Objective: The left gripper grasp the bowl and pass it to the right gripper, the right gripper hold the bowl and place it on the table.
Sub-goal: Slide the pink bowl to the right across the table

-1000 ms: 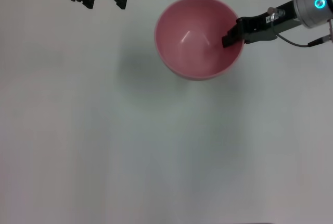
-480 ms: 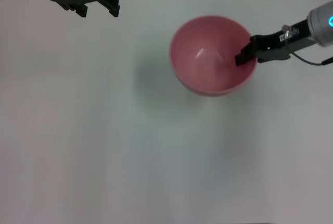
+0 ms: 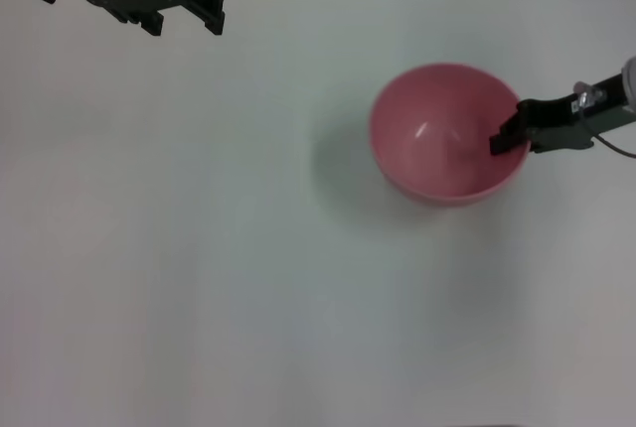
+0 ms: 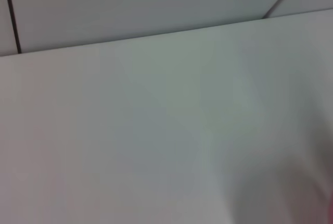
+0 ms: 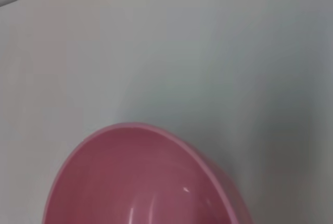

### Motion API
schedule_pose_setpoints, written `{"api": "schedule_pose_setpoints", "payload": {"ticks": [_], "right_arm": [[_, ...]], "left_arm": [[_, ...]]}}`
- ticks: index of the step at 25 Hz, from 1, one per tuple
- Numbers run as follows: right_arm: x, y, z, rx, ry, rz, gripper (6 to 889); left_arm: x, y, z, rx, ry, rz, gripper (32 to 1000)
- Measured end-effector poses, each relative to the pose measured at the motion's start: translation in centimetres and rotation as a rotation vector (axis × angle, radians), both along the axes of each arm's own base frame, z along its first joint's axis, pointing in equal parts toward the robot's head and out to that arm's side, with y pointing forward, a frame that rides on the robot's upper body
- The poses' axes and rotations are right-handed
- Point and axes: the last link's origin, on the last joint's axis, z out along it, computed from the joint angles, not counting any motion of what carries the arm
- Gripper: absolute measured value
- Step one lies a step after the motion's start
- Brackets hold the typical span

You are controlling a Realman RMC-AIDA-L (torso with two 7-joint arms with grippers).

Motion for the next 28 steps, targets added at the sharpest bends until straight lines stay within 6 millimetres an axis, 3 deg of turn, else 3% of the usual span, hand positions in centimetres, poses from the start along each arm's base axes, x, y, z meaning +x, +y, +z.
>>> {"api": "schedule_pose_setpoints", "payload": {"ticks": [11, 28], "right_arm": [[2.9, -0.6, 0.0, 0.044, -0.06, -0.06, 129], [3.6, -0.4, 0.0, 0.074, -0.101, -0.073, 128]], "left_arm": [[-0.2, 0.0, -0.1, 0.006, -0.004, -0.003, 804], [-0.2, 0.1, -0.2, 0.014, -0.012, -0.008, 803]]}}
